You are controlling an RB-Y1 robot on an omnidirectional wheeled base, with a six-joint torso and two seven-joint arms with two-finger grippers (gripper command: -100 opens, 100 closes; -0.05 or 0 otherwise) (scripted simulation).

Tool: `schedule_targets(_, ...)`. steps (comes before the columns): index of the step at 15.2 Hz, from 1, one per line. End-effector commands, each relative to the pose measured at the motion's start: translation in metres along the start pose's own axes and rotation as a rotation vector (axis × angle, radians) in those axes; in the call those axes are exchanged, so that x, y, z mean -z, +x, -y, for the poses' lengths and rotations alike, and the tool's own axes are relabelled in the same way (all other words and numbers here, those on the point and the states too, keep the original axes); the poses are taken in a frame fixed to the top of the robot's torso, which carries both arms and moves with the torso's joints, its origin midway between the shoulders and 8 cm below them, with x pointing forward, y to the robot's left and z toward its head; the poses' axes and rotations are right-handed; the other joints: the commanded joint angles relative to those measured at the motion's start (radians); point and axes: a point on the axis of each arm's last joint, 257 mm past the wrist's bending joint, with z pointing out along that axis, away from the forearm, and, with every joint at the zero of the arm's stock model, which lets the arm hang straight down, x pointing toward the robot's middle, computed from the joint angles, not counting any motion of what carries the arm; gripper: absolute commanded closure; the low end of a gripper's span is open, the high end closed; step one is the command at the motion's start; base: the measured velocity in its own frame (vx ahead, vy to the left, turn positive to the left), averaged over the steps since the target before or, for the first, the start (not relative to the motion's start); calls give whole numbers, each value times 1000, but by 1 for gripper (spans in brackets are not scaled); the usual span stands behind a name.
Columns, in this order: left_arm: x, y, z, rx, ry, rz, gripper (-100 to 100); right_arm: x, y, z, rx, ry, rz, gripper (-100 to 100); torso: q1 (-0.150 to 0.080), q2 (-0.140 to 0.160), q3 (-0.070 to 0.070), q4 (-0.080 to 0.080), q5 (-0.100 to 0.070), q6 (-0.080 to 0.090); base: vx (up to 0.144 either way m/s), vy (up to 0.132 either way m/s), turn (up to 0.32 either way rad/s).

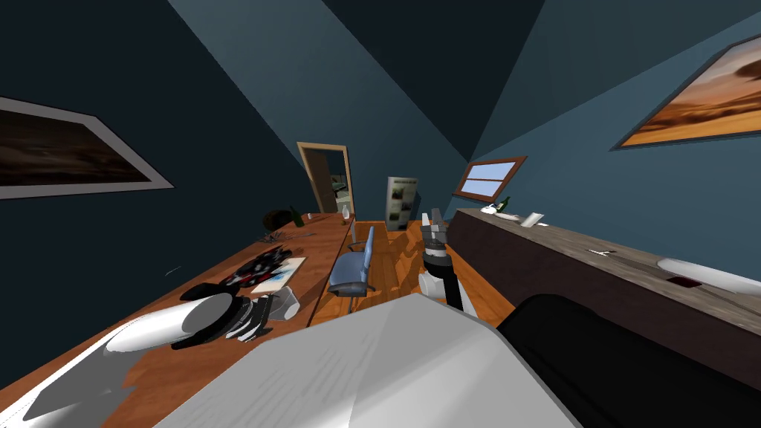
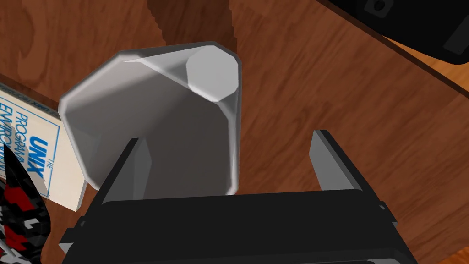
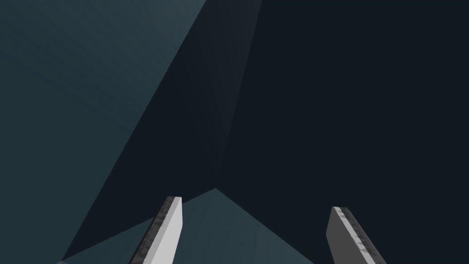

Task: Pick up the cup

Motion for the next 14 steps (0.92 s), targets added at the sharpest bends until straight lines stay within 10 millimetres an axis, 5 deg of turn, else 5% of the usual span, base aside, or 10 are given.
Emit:
schedule_targets(1, 3, -4, -8, 11, -43, 7, -100, 0, 0, 0, 0, 0, 0, 0, 0, 0, 0, 0, 0, 0, 37, 10, -15)
schedule_targets(9, -10, -7, -10, 24, -53, 9, -100, 0, 0, 0, 0, 0, 0, 0, -1, 3, 2, 1, 0, 0, 6, 2, -25)
schedule_targets(10, -11, -7, -10, 24, -51, 9, 100, 0, 0, 0, 0, 0, 0, 0, -1, 3, 2, 1, 0, 0, 0, 0, 0)
schedule_targets(14, -11, -9, -11, 32, -54, 11, 100, 0, 0, 0, 0, 0, 0, 0, 0, 3, 2, 1, 1, 3, -1, 0, 11)
